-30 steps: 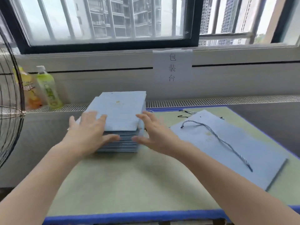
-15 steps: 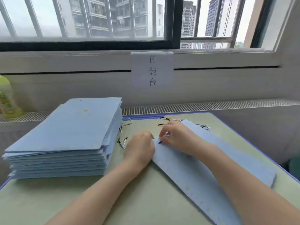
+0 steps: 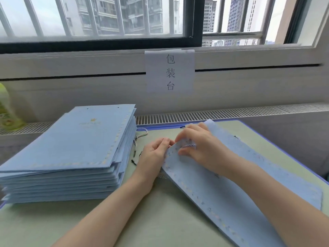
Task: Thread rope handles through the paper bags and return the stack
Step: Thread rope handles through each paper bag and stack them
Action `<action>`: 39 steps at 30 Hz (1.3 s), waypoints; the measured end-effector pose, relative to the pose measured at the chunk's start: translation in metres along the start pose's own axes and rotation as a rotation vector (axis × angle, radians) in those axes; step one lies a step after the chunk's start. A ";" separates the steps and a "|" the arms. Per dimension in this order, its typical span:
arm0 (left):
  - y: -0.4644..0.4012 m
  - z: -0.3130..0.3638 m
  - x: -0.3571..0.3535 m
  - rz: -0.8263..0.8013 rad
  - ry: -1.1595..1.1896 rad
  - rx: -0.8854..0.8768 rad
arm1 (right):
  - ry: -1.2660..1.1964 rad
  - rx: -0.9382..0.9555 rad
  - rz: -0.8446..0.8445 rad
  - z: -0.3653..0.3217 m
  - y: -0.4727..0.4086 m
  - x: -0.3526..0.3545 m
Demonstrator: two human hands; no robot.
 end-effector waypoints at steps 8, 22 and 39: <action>0.004 0.008 0.001 0.032 -0.095 -0.067 | -0.022 0.066 0.114 -0.013 0.005 0.003; 0.004 0.003 0.003 0.084 0.093 0.029 | -0.034 0.039 0.074 -0.007 0.010 0.015; 0.005 0.005 0.011 0.384 -0.748 -0.230 | 0.408 -0.482 0.392 0.034 0.023 0.072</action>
Point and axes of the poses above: each hand's wrist, its own y-axis away from the middle knuckle, its own x-axis out of the back of the hand, z = x × y, the point moved 4 cm from there along -y, towards the middle knuckle, and after that the axes turned 2 degrees about z, right-handed, at the moved point
